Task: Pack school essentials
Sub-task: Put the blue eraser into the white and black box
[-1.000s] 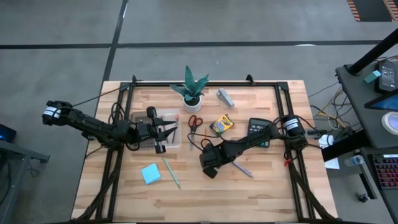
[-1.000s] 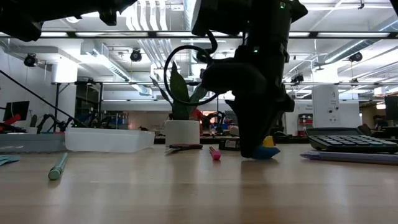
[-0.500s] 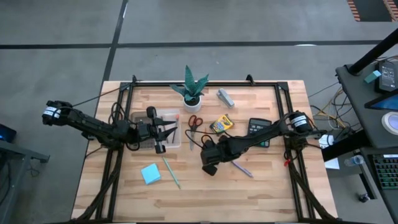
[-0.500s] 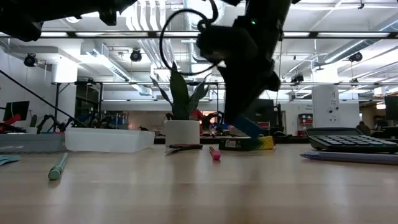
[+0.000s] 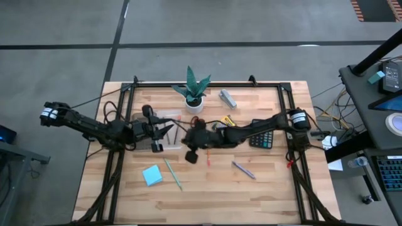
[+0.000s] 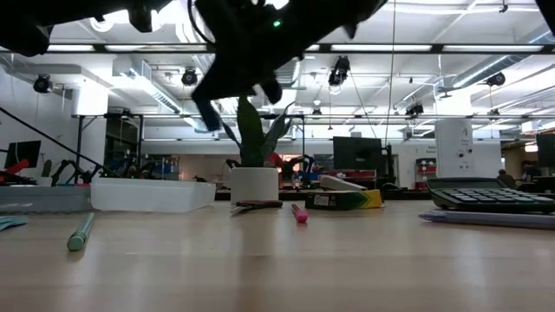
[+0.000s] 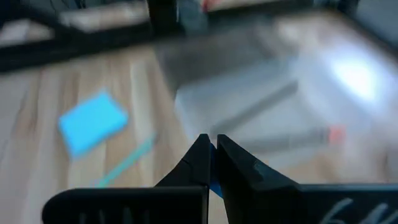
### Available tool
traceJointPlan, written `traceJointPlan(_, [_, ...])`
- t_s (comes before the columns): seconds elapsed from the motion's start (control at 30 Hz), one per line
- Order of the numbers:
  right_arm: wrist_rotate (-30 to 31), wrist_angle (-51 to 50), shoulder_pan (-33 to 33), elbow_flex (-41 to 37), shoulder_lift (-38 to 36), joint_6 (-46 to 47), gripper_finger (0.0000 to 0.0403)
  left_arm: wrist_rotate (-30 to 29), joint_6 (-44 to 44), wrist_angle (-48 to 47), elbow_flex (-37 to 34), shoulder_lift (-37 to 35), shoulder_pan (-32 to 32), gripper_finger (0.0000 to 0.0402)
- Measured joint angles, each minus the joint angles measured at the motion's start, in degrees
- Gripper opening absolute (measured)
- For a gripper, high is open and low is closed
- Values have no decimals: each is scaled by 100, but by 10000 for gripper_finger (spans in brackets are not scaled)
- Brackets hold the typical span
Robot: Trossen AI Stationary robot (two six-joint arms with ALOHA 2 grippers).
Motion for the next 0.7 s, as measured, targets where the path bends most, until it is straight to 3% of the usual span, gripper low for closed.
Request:
traceJointPlan(0.37, [-260,2382,-344,-3,917,-1106,9,1,4,-19,-27,-89,-4,82])
traceJointPlan(0.7, [-263,3006,-394,-4,1538,-1111,9,1,4,-11,-27,-101,-4,82])
